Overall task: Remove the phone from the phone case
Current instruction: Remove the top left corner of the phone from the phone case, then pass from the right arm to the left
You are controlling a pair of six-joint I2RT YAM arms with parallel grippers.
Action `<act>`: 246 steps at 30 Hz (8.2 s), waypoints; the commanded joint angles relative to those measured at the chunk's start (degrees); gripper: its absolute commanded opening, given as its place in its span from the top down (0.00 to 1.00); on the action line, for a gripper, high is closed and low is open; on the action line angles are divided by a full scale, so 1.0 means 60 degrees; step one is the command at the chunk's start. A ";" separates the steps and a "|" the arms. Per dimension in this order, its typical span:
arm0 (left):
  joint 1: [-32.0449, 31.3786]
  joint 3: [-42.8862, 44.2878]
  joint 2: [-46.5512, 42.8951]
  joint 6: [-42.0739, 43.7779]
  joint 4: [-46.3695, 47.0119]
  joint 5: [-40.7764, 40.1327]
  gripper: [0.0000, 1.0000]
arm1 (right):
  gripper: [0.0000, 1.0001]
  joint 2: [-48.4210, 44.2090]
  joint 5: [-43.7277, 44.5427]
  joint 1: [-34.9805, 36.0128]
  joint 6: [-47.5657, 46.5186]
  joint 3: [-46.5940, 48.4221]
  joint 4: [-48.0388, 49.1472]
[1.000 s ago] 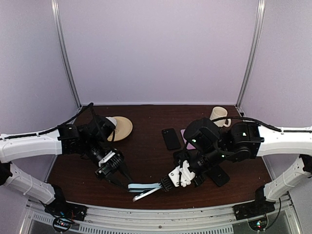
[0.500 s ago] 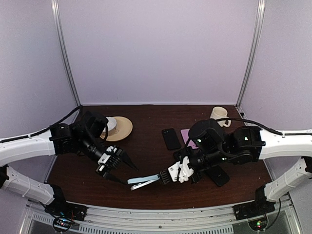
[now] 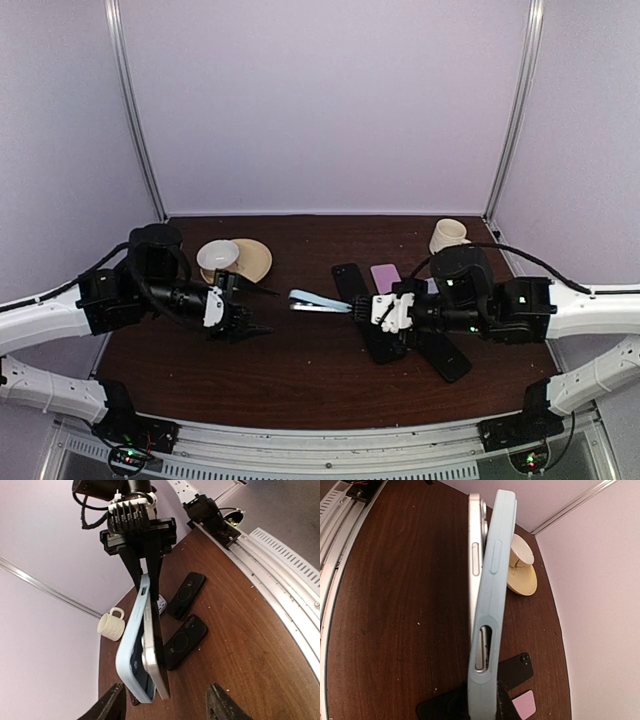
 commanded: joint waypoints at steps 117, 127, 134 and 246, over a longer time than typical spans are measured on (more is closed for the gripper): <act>0.0472 -0.0150 0.0402 -0.0077 0.0721 0.1695 0.70 | 1.00 0.3003 -0.1314 0.1129 0.1454 0.2301 0.6083; 0.0472 -0.0159 -0.0008 0.0192 0.0473 0.1167 0.53 | 1.00 0.1971 -0.0092 0.1109 0.0580 0.1080 0.5422; 0.0491 0.0105 -0.0184 0.0522 -0.0368 0.1317 0.51 | 1.00 0.0527 -0.0082 0.0741 0.0157 0.0178 0.3444; 0.0775 -0.0148 0.0004 -0.0672 0.1334 0.1916 0.61 | 1.00 -0.0271 -0.3500 -0.0439 0.0731 0.0051 0.3470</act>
